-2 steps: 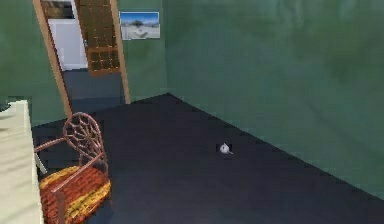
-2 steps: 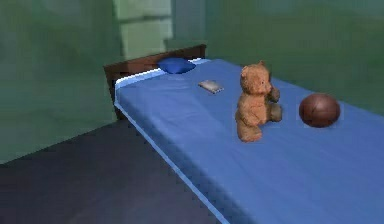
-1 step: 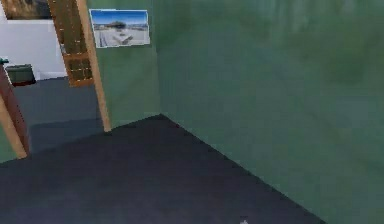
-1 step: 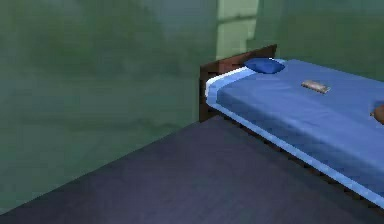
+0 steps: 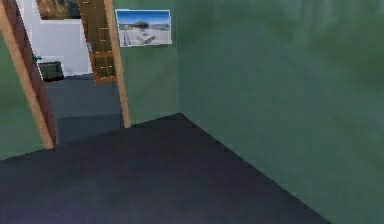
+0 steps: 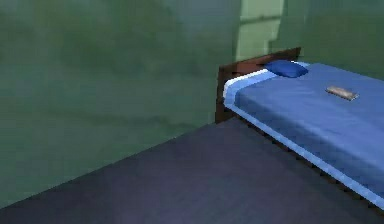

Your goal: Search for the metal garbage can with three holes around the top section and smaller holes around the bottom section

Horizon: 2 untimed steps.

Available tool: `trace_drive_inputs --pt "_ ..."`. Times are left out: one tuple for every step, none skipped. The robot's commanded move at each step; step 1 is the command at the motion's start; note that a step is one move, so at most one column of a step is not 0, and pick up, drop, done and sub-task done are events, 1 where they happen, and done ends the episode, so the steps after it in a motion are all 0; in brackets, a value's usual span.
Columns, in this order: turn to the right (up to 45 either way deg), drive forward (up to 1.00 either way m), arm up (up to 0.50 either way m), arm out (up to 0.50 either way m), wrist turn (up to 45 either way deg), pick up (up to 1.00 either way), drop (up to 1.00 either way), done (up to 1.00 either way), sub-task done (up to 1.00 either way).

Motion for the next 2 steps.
trace_drive_inputs --pt "0.0 0.30 0.00 0.00 0.0 0.00 0.00 0.00 0.00" --pt "-33.0 0.00 0.00 0.00 0.0 0.00 0.00 0.00 0.00"
